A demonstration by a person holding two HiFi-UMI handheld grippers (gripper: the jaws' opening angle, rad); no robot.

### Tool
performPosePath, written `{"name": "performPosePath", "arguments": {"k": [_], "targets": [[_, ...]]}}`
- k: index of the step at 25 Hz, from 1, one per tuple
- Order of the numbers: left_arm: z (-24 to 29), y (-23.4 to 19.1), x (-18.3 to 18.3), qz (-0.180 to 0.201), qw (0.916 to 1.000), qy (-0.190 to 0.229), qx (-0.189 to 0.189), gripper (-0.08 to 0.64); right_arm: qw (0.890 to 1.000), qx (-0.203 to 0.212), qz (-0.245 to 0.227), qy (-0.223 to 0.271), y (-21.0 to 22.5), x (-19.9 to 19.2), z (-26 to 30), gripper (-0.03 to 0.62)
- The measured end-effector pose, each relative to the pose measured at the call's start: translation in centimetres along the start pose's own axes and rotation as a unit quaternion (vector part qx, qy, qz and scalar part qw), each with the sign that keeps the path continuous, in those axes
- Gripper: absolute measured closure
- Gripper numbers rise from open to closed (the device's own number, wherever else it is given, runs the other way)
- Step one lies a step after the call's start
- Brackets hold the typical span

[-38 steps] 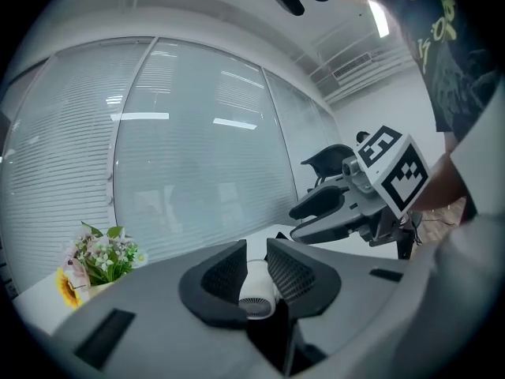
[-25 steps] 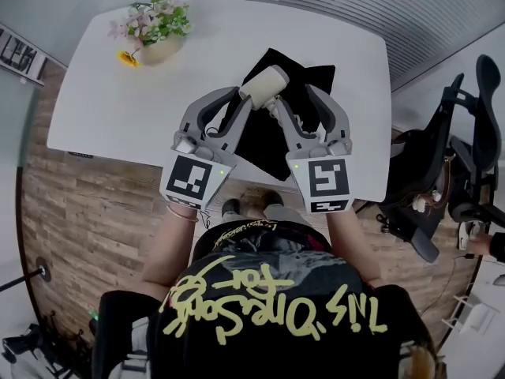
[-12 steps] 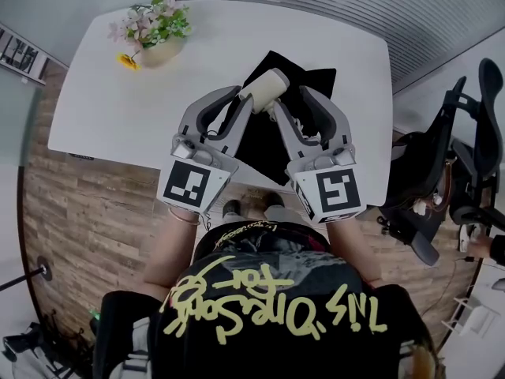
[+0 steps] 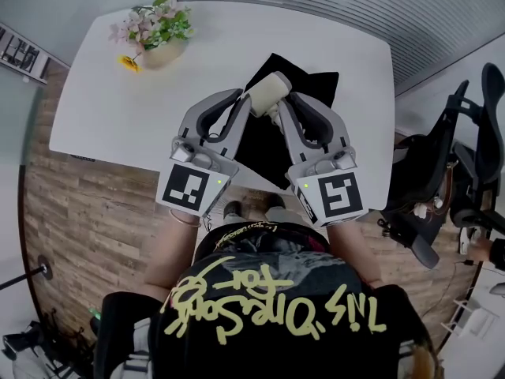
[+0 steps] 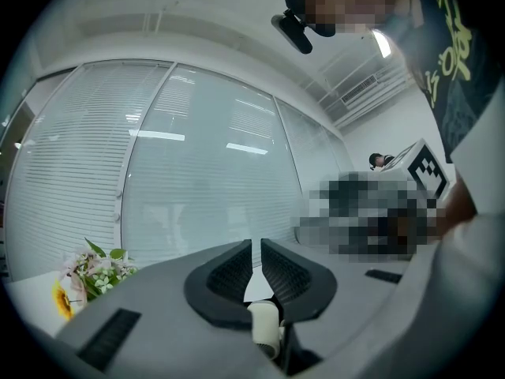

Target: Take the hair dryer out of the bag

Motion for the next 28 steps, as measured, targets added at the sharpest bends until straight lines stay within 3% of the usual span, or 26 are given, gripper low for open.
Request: {"name": "performPosePath", "arguments": {"k": [12,28], "targets": [[-0.5,-0.1,0.2,-0.002,0.9999,0.011,0.001,0.555,1.0,0.003,-0.025,0.008,-0.6,0.2,0.3,0.581],[-0.9,0.2,0.4,0.003,0.9999,0.013,-0.001,0.566,1.0,0.014,-0.009,0.016,-1.2,0.8,0.2,0.589]]}}
Point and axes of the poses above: the fingertips, and each gripper's own axes: z forward along the fingers, y to its right, x out of its top, the point moved 9 cm from there along -z, backward along the fingers, and after that the axes turned 10 degrees about -z, right-handed, at the moved point
